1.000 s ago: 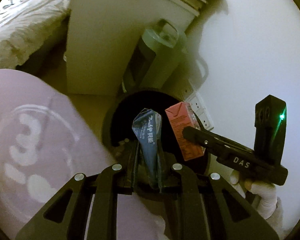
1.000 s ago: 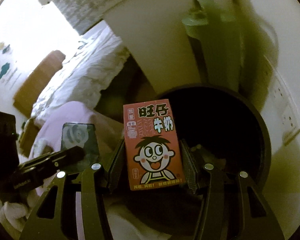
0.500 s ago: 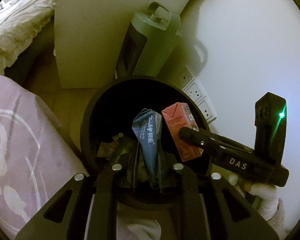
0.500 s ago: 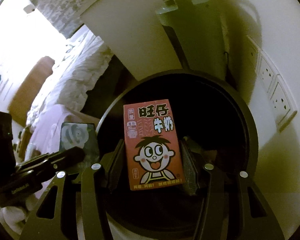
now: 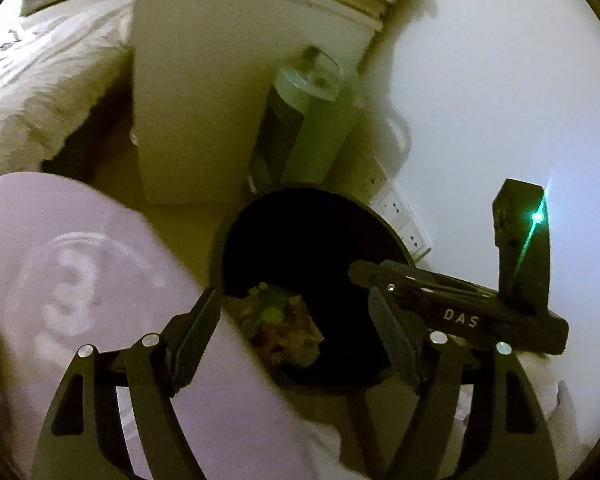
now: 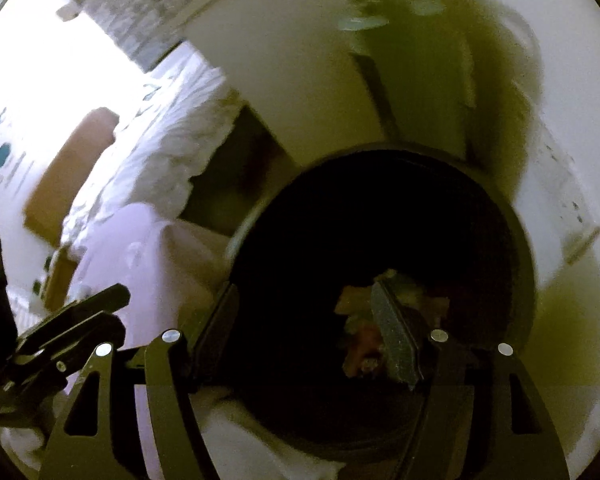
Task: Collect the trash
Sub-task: 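Carry the blue wrapper and red carton over the black bin and release both, then grasp the brown strip with the left tool while the right tool grasps the white plastic packet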
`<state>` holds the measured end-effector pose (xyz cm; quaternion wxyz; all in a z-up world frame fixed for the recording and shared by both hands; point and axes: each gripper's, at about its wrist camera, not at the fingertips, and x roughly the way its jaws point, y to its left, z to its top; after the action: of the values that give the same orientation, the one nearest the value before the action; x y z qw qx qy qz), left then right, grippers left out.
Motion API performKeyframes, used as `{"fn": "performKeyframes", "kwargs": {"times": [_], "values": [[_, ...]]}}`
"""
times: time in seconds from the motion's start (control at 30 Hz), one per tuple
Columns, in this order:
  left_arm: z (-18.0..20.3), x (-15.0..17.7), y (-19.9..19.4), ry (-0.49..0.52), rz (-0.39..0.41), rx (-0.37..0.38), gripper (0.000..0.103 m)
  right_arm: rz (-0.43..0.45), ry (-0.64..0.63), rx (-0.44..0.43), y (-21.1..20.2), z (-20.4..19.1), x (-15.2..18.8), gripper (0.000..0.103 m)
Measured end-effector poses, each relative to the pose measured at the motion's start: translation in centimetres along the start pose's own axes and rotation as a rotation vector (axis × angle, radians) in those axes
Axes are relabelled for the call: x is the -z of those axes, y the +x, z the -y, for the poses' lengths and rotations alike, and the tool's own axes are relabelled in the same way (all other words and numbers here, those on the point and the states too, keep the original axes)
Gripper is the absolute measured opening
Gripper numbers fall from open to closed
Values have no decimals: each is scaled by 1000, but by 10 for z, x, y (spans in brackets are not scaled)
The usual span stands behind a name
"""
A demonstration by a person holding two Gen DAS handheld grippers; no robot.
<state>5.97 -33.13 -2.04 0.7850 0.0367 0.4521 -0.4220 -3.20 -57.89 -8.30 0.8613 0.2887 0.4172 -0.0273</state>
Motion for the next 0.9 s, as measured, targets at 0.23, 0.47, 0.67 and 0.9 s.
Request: {"fn": "performKeyframes", "kwargs": {"times": [0.23, 0.47, 0.67, 0.9], "values": [[-78, 32, -80, -144, 115, -90, 76, -56, -203, -102, 26, -113, 1, 69], [-166, 70, -154, -273, 221, -261, 76, -127, -350, -203, 56, -217, 17, 69], [-233, 88, -186, -334, 225, -378, 75, -187, -447, -246, 83, -291, 27, 69], [-282, 86, -171, -332, 138, -382, 63, -264, -496, -208, 124, -339, 34, 70]]}}
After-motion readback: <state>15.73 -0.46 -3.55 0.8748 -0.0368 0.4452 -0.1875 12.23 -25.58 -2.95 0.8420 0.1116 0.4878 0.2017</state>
